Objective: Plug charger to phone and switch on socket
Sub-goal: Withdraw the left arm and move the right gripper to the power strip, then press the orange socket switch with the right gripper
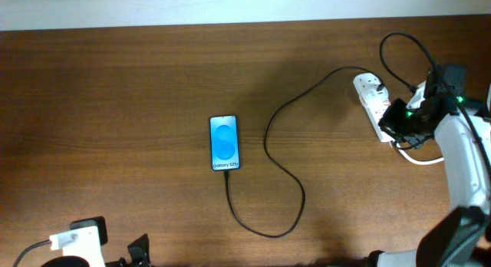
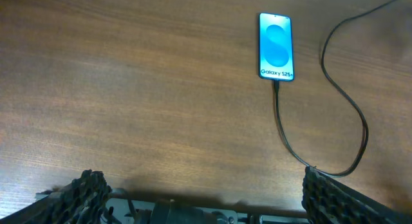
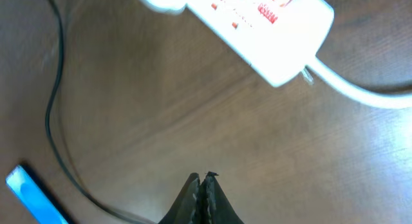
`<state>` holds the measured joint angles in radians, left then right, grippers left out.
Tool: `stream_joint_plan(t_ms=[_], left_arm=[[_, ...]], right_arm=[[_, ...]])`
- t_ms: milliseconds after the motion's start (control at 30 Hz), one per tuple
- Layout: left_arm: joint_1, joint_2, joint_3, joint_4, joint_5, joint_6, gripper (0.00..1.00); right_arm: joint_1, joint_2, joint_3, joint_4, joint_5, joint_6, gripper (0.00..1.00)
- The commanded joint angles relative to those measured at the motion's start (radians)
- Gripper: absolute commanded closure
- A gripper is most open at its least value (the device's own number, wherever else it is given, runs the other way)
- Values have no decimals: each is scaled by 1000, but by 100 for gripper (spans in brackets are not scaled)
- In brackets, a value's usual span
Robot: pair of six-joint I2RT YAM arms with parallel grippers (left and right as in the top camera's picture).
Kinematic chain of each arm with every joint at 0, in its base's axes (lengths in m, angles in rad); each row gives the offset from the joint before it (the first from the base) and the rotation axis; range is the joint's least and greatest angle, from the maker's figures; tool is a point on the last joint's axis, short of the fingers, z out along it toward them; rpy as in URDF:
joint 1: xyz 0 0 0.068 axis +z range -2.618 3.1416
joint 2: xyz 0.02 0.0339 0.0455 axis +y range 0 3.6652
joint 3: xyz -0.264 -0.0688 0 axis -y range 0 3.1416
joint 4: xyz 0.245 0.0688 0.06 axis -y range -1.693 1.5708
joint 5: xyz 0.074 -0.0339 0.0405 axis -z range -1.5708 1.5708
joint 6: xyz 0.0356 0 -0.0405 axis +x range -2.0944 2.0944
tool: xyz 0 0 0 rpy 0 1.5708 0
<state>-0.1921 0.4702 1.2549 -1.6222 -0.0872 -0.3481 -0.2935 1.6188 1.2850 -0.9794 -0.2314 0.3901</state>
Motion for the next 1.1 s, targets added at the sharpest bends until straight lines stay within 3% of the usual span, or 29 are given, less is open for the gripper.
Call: stream_joint_plan(t_ms=[0,67,133,667,833,1067], left_arm=[[5,-5,4,1,-14,6,1],[5,-4,4,1,-15,6,0],[5,-5,4,1,-15,6,1],[5,-4,4,1,-15,6,1],[5,-4,4,1,-15,6,1],[5,-4,4,1,-15,6,1]], right_arm=[[-3,214,219,-16,23,42,96],[-3,347,391,-55,37,98,96],[-3,389,439,-72,103,116,96],[-66,526,467,-6,33,169,96],[-66,526,708,-151,64,141,96],[-40,629,721,-261,97,131,96]])
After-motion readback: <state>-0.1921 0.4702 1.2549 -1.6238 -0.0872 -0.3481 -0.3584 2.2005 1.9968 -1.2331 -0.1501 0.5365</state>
